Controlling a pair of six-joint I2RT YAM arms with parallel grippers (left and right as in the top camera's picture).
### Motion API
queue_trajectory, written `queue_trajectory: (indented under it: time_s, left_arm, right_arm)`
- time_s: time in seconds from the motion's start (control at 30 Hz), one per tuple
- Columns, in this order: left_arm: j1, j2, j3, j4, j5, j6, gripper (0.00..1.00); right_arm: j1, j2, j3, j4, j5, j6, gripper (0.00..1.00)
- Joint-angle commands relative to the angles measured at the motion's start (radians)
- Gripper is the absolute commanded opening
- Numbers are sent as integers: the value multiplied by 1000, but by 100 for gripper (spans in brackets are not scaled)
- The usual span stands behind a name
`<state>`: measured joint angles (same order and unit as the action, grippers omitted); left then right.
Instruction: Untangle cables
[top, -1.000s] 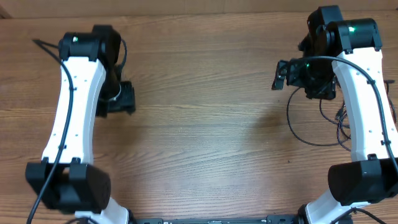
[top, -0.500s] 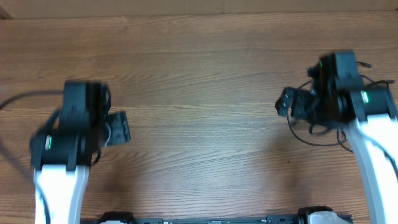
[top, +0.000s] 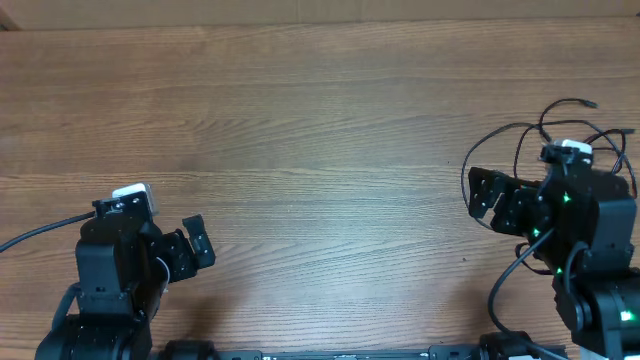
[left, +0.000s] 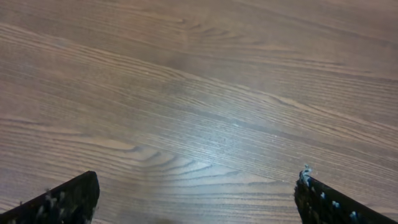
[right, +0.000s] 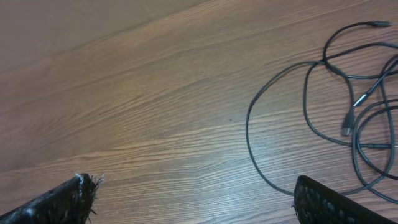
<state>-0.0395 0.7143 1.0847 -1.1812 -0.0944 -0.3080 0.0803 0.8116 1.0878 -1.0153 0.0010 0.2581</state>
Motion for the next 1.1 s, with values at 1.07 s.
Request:
queue_trajectory:
  time_s: [1.07]
  left_arm:
    - [-6,-1,-10,3,-10,-21,100]
  right_arm:
    - [3,-41,-171,236,76,-55,100]
